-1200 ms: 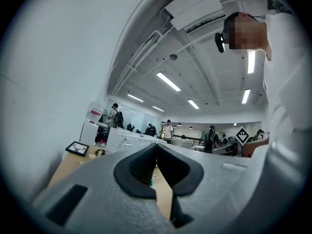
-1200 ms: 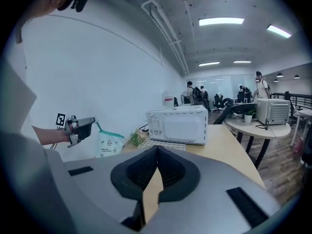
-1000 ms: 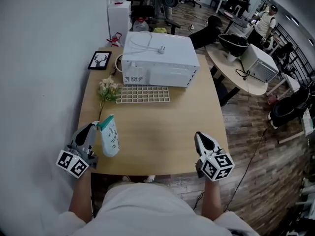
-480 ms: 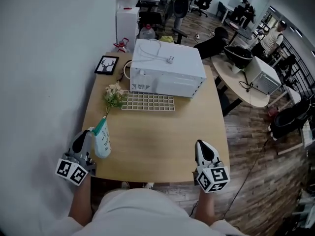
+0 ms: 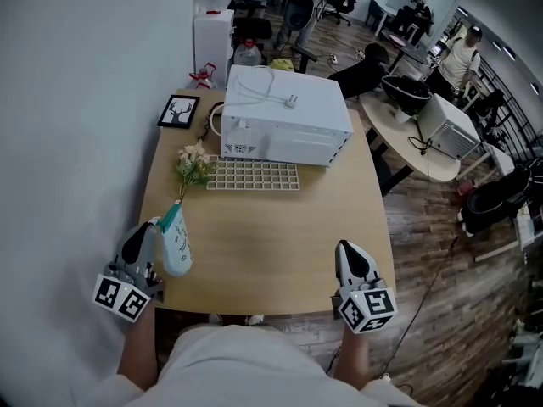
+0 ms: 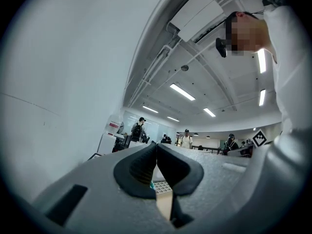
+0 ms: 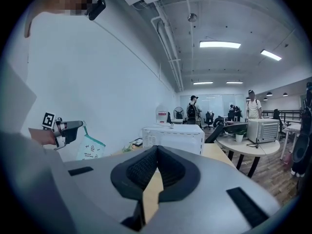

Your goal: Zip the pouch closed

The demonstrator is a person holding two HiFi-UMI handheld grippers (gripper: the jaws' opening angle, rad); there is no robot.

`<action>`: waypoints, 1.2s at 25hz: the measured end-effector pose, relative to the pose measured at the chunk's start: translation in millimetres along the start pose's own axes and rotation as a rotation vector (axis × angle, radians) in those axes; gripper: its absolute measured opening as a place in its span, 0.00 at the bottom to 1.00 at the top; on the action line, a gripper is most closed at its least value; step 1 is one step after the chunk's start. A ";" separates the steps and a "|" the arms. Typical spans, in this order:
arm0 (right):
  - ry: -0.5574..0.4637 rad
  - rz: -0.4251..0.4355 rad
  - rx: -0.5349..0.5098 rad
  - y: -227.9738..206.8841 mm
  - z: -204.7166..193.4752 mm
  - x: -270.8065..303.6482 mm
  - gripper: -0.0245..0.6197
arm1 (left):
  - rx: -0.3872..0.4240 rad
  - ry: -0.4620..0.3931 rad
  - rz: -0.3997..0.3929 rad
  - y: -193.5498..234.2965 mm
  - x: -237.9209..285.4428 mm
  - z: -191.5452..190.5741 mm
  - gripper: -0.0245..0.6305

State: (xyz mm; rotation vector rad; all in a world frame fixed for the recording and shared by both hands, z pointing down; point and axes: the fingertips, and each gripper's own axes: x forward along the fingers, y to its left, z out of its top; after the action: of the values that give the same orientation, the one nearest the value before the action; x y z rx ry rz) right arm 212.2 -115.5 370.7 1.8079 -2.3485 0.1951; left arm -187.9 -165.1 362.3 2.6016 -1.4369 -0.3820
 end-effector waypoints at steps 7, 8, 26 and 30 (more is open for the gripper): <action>-0.011 -0.006 -0.007 6.8 5.4 2.4 0.04 | 0.008 -0.025 -0.038 -2.6 7.1 8.7 0.06; -0.013 -0.007 -0.009 7.2 6.3 2.8 0.04 | 0.008 -0.027 -0.043 -2.6 8.3 9.1 0.06; -0.042 -0.012 -0.046 20.3 16.1 4.9 0.04 | 0.014 -0.033 -0.084 -4.8 12.9 17.7 0.06; -0.039 -0.035 -0.046 20.7 15.6 0.2 0.04 | 0.004 -0.023 -0.095 -3.4 16.6 15.4 0.06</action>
State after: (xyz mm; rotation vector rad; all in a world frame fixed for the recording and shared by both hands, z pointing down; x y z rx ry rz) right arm 191.3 -113.7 355.6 1.8458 -2.3253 0.1019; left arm -181.1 -177.4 344.2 2.6839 -1.3252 -0.4223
